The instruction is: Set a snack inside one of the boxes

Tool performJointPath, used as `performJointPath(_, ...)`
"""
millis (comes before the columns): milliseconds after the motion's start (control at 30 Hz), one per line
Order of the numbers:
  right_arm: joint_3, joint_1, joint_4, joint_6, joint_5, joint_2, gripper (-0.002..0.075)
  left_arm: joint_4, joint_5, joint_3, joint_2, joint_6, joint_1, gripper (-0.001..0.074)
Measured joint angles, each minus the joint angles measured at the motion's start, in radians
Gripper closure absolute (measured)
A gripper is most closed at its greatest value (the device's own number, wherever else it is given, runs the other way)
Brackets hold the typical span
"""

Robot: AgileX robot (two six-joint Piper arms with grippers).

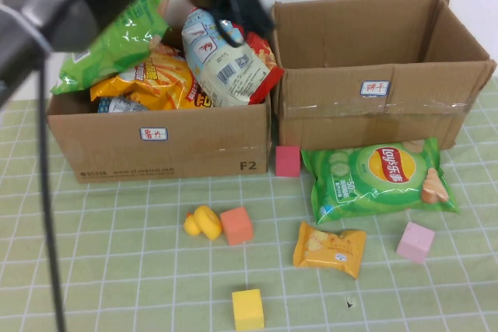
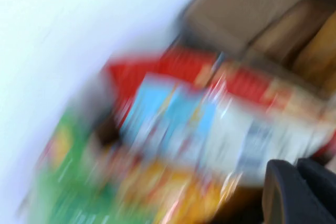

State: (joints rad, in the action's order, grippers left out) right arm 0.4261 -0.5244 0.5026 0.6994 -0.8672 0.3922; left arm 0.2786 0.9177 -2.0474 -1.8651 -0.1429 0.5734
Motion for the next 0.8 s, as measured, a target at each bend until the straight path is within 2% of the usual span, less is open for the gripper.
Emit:
performJointPath(133,-0.017,0.0,-0.166,-0.259,0.073,0.0,0.0727,0.088,0.16,0.035,0.078,0.046,-0.013,0.0731)
performJointPath(267,-0.017,0.0,-0.323,-0.451,0.098,0.0,0.0727,0.058,0.252,0.16,0.184,-0.021,-0.029,0.0735)
performJointPath(333,-0.017,0.0,-0.378,-0.507,0.106,0.0,0.0727,0.017,0.245,0.256,0.253,-0.043,-0.031,0.0735)
performJointPath(400,-0.017,0.0,-0.411,-0.525,0.106,0.0,0.0727,-0.031,0.21,0.381,0.325,-0.046,-0.031,0.0735)
performJointPath(567,-0.017,0.0,-0.439,-0.54,0.108,0.0,0.0727,-0.149,-0.041,0.71,0.569,-0.048,-0.031,0.0735)
performJointPath(667,-0.017,0.0,-0.439,-0.542,0.11,0.0,0.0727,-0.172,-0.19,0.883,0.74,-0.05,-0.031,0.0735)
performJointPath(800,-0.019,0.0,-0.441,-0.544,0.111,0.0,0.0727,-0.181,-0.3,1.07,0.926,-0.051,-0.031,0.0735)
